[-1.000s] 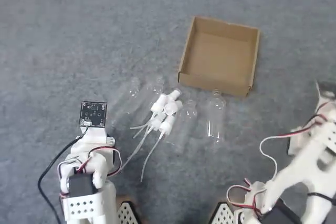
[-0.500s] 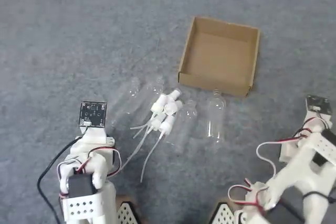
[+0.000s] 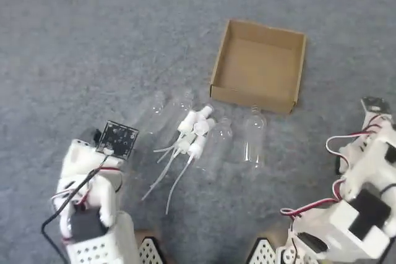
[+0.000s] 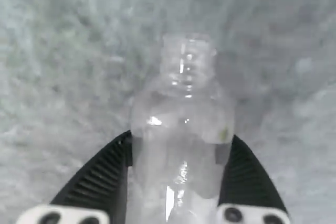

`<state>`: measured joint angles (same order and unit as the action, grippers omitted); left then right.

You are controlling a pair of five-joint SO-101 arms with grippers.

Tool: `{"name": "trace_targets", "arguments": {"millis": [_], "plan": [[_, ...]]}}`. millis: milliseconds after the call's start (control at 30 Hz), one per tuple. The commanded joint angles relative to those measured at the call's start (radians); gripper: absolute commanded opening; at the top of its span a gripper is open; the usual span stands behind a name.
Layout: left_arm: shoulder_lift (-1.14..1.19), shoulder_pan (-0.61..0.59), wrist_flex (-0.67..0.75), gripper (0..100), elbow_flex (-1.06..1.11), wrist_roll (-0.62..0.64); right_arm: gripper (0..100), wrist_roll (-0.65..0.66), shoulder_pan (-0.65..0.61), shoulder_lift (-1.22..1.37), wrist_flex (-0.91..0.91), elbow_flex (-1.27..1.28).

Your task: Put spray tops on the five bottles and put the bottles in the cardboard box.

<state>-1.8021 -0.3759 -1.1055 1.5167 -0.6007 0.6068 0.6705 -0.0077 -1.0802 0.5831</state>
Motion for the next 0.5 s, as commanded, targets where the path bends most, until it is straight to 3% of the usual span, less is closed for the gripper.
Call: {"name": "trace_targets", "arguments": {"millis": [0,200,300,467], "plan": [[0.129,-0.011,-0.117,2,-0.274,-0.072,12.8,0.077,-0.012,-0.005,0.008,-0.101],[0.687,-0.009,-0.279,14,-0.745,-0.064,13.1,0.184,-0.025,-0.004,0.005,-0.118],[0.954,-0.006,-0.387,14,-0.963,-0.064,13.2,0.193,-0.041,-0.004,0.005,-0.115],[1.155,0.15,-0.485,14,-1.138,-0.006,13.4,0.195,-0.107,-0.004,0.005,-0.112]]}}
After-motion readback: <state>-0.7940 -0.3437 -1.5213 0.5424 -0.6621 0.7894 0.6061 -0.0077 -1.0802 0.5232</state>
